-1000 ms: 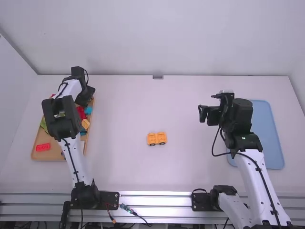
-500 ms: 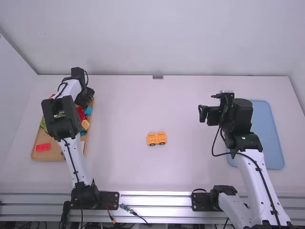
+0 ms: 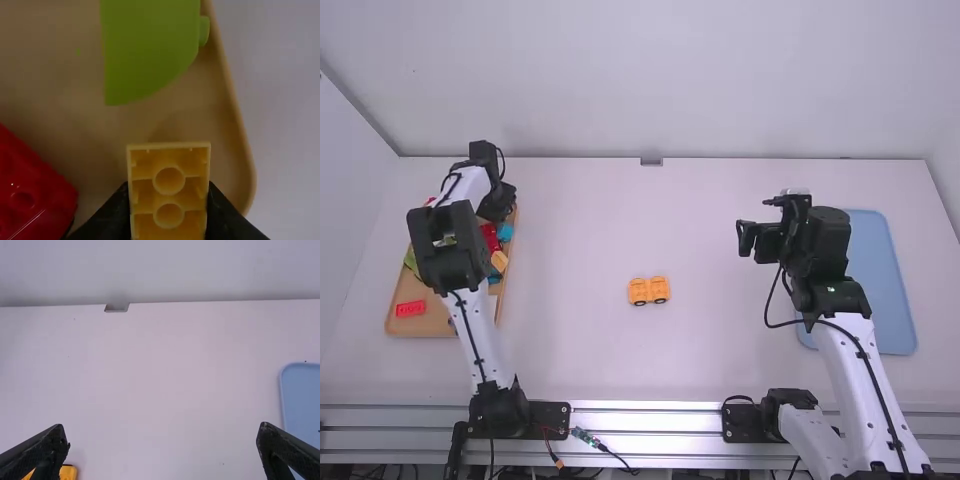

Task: Assemble lego blocks to make yellow taxi

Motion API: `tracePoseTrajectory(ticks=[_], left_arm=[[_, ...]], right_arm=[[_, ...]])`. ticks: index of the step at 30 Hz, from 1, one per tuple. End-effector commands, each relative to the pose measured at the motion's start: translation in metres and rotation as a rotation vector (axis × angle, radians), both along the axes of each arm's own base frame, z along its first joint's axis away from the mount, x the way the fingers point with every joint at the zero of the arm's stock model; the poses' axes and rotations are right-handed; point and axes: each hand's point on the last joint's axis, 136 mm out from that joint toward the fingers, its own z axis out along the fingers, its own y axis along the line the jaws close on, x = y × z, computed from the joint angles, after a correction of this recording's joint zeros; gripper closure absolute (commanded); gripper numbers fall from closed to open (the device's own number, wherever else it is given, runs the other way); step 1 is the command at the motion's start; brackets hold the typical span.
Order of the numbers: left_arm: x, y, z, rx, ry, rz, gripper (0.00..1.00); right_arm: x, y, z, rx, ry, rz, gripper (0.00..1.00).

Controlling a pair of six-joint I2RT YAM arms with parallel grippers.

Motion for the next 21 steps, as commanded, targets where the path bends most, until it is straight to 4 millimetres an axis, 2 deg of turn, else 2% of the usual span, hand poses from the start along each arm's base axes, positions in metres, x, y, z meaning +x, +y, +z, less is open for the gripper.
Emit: tracePoseTrajectory(ticks=[1,3,7,8,9,11,13,18,21], left_arm=[[-0.003,0.004,0.012,0.013,-0.012,0.003,0.77],[-0.002,0.004,0.015,0.016,-0.018,0.003,0.86],[-0.002,0.009,0.036,0.015,-0.016,0.012,0.87],[-0.002,0.009,0.046,0.014,-0.012,0.012,0.95],[-0.002,0.009,0.048,0.014,-0.010,0.012,0.98],[-0.003,0.006,0.068,0.014,0.005,0.003,0.98],[0.001,0.004,0.088,0.032,0.004,-0.084,0.98],[0.016,-0.010,0.115,0.057,-0.031,-0.272,0.98],[0.024,-0.030,0.129,0.045,-0.074,-0.380,0.99]], right_arm=[[0.003,0.001,0.017,0.004,-0.040,0.002,0.01],[0.003,0.001,0.017,0.004,-0.040,0.002,0.01],[0.003,0.001,0.017,0.005,-0.040,0.002,0.01],[0.003,0.001,0.017,0.005,-0.040,0.002,0.01],[0.003,0.001,0.017,0.005,-0.040,0.002,0.01],[0.003,0.001,0.017,0.016,-0.037,-0.005,0.01],[0.003,0.004,0.018,0.042,-0.036,0.000,0.01],[0.005,0.023,0.025,0.103,-0.060,0.102,0.01],[0.012,0.037,0.020,0.152,-0.055,0.174,0.01]])
